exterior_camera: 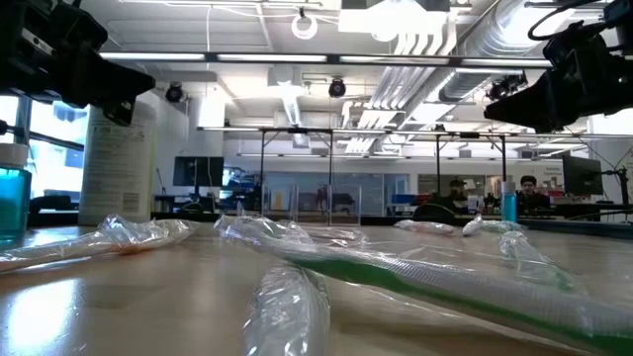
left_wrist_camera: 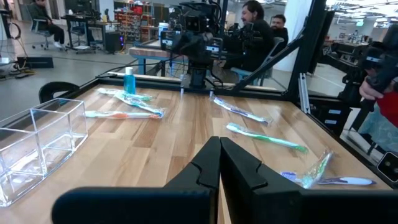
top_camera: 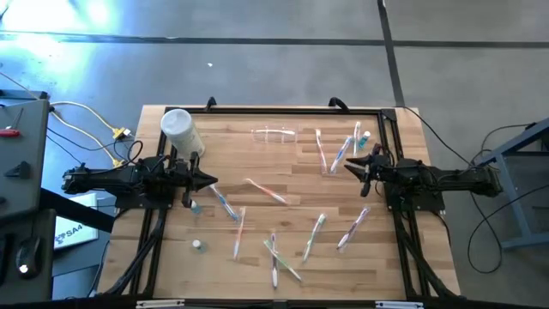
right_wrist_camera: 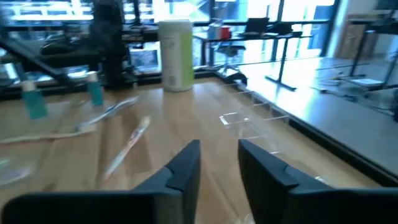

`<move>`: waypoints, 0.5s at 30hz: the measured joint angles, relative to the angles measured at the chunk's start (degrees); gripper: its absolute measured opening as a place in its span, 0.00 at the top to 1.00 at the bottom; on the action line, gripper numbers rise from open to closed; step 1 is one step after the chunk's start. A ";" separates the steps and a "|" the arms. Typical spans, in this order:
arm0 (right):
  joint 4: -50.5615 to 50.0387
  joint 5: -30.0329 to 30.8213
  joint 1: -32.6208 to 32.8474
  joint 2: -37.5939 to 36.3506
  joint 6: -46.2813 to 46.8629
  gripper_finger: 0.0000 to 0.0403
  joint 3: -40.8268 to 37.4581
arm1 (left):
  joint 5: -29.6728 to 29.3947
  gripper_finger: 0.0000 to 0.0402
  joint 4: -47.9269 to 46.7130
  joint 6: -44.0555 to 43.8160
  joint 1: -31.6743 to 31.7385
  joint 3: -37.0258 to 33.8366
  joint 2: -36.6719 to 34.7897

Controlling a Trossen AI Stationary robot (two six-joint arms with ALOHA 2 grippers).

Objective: Pick & Place toothbrushing station
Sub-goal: Put the top right mouthwash into the transparent organizer

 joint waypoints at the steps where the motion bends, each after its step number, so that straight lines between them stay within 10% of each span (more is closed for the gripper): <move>1: 0.42 0.58 0.00 0.00 -0.03 0.69 0.00 | 0.00 0.98 0.00 0.00 0.00 0.00 0.01; 15: 0.40 6.75 0.02 3.14 -4.55 0.48 7.28 | 0.00 0.98 0.00 0.00 0.00 0.00 0.01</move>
